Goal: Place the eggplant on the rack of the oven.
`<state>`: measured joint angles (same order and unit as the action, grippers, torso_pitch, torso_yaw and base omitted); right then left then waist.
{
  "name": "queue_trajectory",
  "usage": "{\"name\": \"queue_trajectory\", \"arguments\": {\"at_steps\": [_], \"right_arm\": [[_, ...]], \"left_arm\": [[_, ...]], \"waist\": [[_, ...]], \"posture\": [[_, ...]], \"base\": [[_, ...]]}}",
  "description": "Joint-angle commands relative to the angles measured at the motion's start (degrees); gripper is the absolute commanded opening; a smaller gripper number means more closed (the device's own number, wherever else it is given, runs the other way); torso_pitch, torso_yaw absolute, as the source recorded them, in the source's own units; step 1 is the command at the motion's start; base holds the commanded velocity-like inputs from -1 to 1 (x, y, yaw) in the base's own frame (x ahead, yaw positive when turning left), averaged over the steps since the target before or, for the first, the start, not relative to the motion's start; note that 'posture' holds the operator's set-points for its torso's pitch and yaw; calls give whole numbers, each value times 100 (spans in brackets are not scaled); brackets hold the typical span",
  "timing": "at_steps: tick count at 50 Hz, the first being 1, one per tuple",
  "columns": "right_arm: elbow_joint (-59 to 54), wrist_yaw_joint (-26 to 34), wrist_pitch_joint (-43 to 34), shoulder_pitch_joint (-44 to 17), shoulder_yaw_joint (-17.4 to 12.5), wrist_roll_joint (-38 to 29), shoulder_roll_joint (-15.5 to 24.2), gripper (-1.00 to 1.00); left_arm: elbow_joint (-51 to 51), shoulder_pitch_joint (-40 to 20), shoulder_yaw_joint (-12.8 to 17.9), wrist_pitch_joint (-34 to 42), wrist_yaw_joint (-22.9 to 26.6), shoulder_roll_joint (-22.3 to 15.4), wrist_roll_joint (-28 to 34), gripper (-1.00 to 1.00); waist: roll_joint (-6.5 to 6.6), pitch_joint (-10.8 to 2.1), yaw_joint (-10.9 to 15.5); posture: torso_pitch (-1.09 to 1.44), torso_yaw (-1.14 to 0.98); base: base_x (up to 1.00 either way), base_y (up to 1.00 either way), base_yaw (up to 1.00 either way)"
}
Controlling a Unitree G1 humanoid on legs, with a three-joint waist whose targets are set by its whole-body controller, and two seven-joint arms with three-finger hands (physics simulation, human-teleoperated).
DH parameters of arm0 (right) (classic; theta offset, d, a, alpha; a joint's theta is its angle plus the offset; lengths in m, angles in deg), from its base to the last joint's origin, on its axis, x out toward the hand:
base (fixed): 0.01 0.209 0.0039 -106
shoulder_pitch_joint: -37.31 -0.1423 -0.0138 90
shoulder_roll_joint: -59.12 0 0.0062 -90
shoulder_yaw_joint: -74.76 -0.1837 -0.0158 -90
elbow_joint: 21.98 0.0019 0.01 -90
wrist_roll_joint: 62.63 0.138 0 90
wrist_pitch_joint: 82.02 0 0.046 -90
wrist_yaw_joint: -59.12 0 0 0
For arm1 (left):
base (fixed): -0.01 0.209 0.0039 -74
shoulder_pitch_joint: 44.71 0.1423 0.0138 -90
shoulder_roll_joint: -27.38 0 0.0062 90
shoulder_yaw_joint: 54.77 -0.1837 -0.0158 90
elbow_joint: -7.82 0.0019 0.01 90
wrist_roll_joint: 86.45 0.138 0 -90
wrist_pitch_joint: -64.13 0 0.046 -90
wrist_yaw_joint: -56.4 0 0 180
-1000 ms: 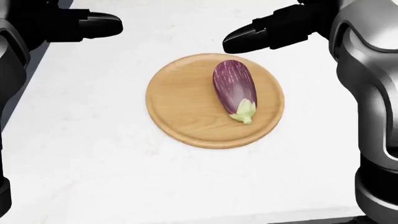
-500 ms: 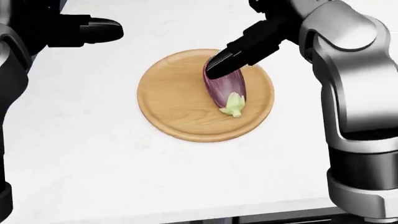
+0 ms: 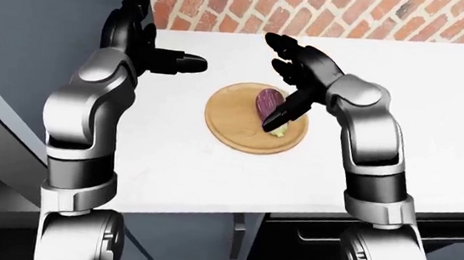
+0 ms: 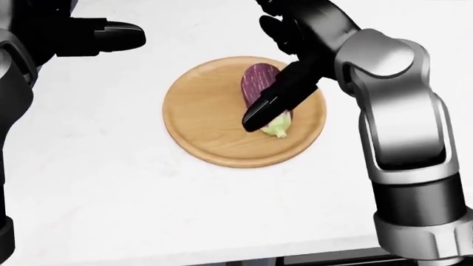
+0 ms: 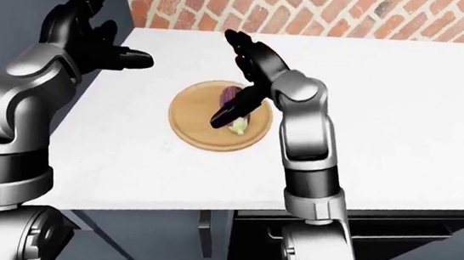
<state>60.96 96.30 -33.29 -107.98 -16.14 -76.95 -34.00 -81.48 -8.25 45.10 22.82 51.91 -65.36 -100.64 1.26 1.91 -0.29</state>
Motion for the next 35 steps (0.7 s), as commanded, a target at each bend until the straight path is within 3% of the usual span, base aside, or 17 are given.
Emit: {"name": "queue_trajectory", "arguments": {"at_steps": [1, 19, 35], "right_arm": [[151, 28, 135, -216, -95, -95, 31, 100], [-41, 470, 423, -83, 47, -1040, -81, 100], [-349, 491, 688, 2, -17, -1303, -145, 100]], "left_arm": [[-219, -215, 47, -136, -18, -57, -6, 100], [-221, -174, 55, -162, -15, -60, -18, 100], [-322, -90, 67, -124, -50, -50, -52, 100]], "waist": [[11, -182, -3], [23, -182, -22], [30, -180, -22]], "posture": [[0, 0], [0, 0], [0, 0]], "base": [[0, 0, 0], [0, 0, 0], [0, 0, 0]]}}
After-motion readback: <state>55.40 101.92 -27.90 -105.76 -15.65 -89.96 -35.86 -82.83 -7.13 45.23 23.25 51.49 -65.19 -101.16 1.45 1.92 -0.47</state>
